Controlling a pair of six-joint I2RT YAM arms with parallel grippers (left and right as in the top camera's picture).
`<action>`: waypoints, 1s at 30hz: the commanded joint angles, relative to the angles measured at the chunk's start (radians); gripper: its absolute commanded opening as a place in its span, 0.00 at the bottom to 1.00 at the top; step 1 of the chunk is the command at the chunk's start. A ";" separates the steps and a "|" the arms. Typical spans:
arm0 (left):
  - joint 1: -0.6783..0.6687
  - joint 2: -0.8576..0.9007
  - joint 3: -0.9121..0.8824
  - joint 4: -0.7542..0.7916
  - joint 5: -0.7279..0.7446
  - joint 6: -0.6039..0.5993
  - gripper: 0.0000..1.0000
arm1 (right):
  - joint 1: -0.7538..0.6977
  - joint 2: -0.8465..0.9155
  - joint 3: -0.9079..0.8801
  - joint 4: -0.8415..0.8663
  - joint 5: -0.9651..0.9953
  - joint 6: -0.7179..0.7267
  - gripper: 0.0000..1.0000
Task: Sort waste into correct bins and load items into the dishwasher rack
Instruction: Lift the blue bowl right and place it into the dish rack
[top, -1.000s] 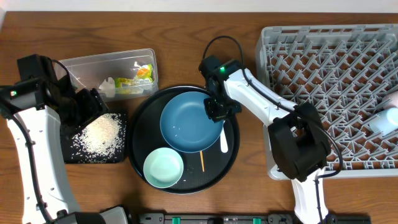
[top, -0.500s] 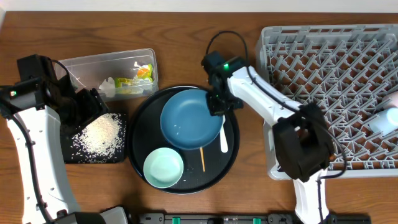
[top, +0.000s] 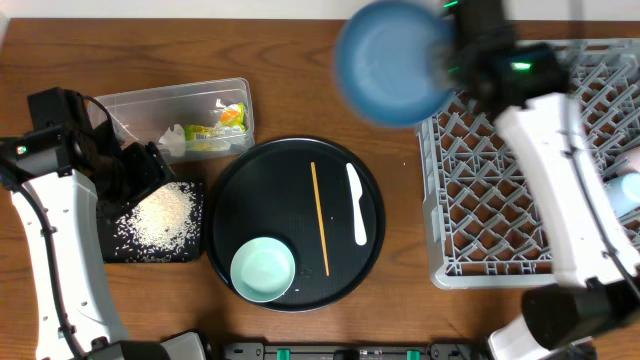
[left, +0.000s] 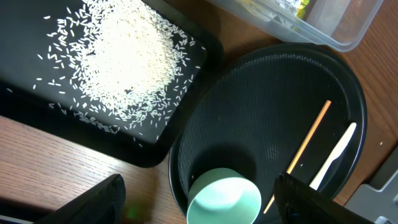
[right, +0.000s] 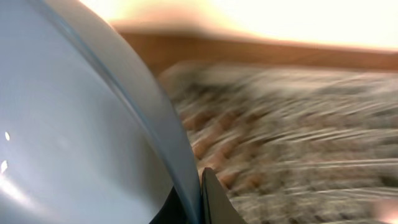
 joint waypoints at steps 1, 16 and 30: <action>0.003 -0.001 0.007 -0.001 -0.006 0.002 0.78 | -0.097 -0.022 0.009 0.064 0.272 -0.162 0.01; 0.003 -0.001 0.007 -0.001 -0.005 0.002 0.78 | -0.469 0.048 0.008 0.487 0.526 -0.520 0.01; 0.003 -0.001 0.007 -0.001 -0.005 0.001 0.78 | -0.632 0.264 0.008 0.809 0.652 -0.662 0.01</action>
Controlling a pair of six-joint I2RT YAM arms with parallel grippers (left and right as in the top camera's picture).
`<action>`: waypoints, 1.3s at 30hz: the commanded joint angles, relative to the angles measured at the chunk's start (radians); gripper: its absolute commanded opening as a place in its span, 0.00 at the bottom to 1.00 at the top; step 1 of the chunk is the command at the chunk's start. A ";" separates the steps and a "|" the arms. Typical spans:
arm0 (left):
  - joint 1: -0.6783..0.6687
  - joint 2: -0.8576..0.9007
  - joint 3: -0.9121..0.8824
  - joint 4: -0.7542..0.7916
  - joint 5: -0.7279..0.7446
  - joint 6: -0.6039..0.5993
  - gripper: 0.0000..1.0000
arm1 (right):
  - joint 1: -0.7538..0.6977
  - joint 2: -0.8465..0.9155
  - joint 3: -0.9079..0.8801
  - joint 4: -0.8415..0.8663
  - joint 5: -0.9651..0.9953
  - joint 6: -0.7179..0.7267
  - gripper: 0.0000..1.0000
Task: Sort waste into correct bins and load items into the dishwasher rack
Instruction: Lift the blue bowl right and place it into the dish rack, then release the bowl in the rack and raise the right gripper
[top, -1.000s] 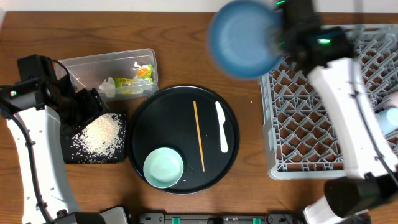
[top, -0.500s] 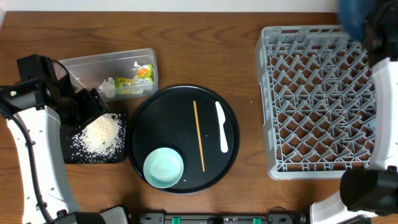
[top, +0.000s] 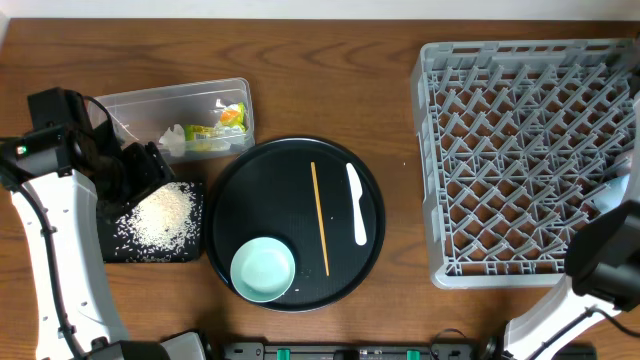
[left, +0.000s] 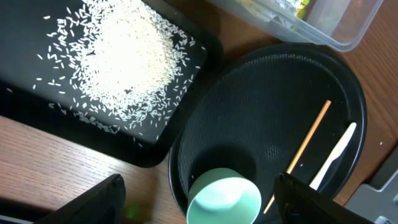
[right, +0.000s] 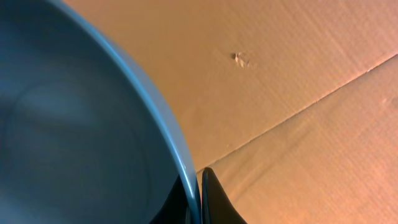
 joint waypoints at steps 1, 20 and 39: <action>0.003 -0.001 0.007 -0.001 -0.005 0.001 0.78 | -0.005 0.035 0.008 0.051 0.034 -0.070 0.01; 0.003 -0.001 0.007 0.003 -0.006 -0.022 0.78 | -0.004 0.193 0.005 0.070 -0.004 -0.076 0.01; 0.003 -0.001 0.007 0.003 -0.006 -0.021 0.78 | 0.134 0.193 0.005 -0.110 -0.024 0.085 0.16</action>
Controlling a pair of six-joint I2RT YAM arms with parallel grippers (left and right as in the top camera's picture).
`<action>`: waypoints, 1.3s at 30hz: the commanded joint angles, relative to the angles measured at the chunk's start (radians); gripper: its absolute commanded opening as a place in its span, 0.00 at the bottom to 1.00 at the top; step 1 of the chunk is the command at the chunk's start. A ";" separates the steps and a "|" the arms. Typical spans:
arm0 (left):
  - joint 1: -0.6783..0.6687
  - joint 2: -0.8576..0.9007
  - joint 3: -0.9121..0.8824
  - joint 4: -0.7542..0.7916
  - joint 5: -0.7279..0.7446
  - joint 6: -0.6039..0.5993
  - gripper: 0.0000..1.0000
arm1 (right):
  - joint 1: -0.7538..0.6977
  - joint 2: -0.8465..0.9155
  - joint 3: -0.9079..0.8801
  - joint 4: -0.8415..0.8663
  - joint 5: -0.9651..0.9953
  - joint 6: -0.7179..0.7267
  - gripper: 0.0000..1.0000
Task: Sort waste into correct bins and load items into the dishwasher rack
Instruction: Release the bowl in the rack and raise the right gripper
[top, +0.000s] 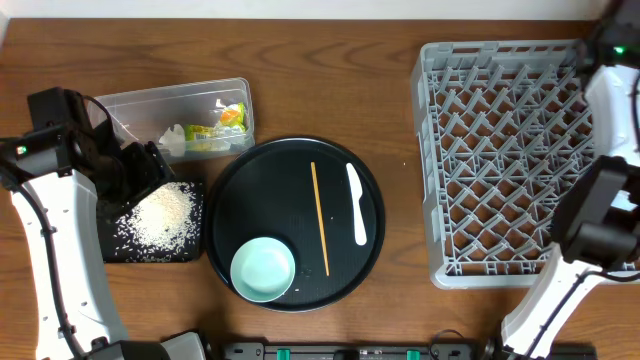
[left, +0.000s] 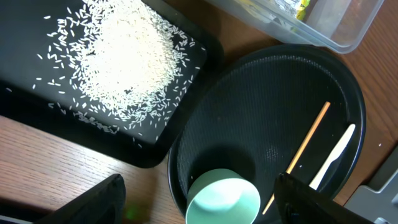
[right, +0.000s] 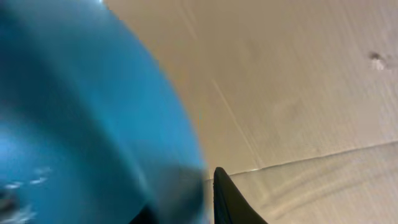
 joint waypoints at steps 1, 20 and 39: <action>0.003 -0.001 0.007 0.000 -0.006 -0.013 0.78 | 0.035 0.000 0.003 -0.056 -0.005 0.097 0.18; 0.003 -0.001 0.007 -0.001 -0.006 -0.013 0.78 | 0.049 -0.120 0.003 -0.318 -0.140 0.304 0.88; 0.003 -0.001 0.007 -0.012 -0.006 -0.013 0.78 | 0.230 -0.431 0.003 -0.729 -1.169 0.301 0.91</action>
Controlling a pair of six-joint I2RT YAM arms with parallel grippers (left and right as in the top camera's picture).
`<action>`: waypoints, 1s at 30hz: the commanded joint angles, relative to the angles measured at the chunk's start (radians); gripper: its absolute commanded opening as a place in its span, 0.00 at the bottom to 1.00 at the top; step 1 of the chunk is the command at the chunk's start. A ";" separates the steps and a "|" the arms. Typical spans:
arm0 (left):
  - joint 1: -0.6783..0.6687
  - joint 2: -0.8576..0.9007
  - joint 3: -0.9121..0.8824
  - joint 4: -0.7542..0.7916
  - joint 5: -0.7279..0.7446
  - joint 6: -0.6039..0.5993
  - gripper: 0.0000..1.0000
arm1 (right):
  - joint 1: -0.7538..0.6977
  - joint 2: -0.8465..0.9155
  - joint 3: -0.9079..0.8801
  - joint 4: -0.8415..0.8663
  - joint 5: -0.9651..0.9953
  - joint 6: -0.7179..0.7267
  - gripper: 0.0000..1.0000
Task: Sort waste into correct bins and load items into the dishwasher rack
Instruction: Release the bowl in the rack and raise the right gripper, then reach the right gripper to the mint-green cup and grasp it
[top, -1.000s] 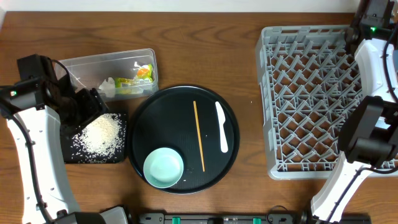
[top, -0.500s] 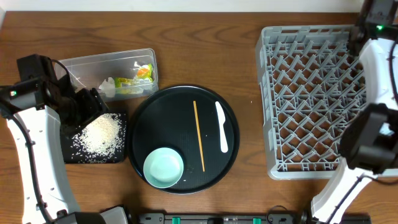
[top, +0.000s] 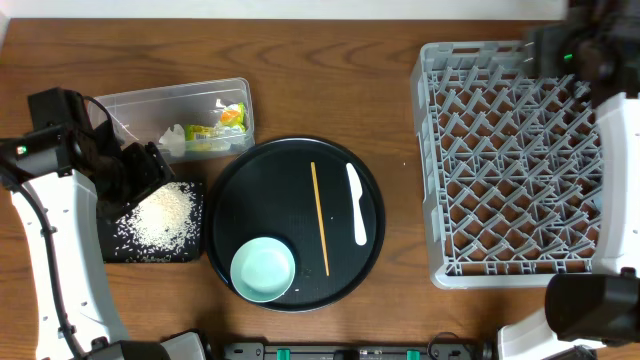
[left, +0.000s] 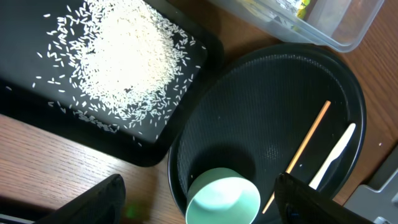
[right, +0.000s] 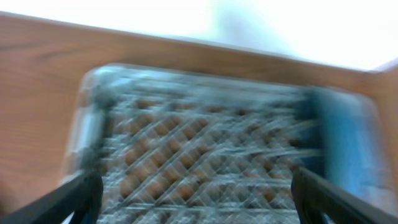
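The grey dishwasher rack (top: 520, 160) fills the right of the table. My right gripper (right: 199, 196) is open and empty above it, near its far edge (top: 560, 48); this view is blurred. A blue shape (right: 345, 143) shows at the rack's right end, too blurred to name. On the round black tray (top: 230, 190) lie a mint cup (top: 263, 268), a wooden chopstick (top: 320, 218) and a white knife (top: 356, 204). My left gripper (left: 202, 205) hangs open over the cup's near side, beside the rice tray (top: 125, 248).
A clear plastic container (top: 135, 108) with wrappers (top: 212, 128) stands at the back left. Loose rice (left: 118, 59) covers the black rectangular tray. Bare wooden table (top: 400, 120) lies between round tray and rack.
My right gripper was shut on a blue plate at the rack's far right corner. Now it is open and empty over the rack's far edge. The left arm has not moved.
First my right gripper held the blue plate high above the rack's far left corner. Then it was out past the right of the rack, facing cardboard, still on the plate, and likewise a moment later. Now the plate is let go. The left side stayed unchanged throughout.
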 joint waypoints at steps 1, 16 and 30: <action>0.003 -0.001 0.007 -0.008 -0.006 -0.013 0.78 | 0.067 0.005 0.002 -0.070 -0.221 0.037 0.91; 0.003 -0.001 0.007 -0.021 -0.006 -0.013 0.79 | 0.554 0.009 -0.085 -0.297 -0.362 0.068 0.93; 0.003 -0.001 0.007 -0.031 -0.006 -0.013 0.79 | 0.896 0.009 -0.509 0.093 -0.358 0.254 0.87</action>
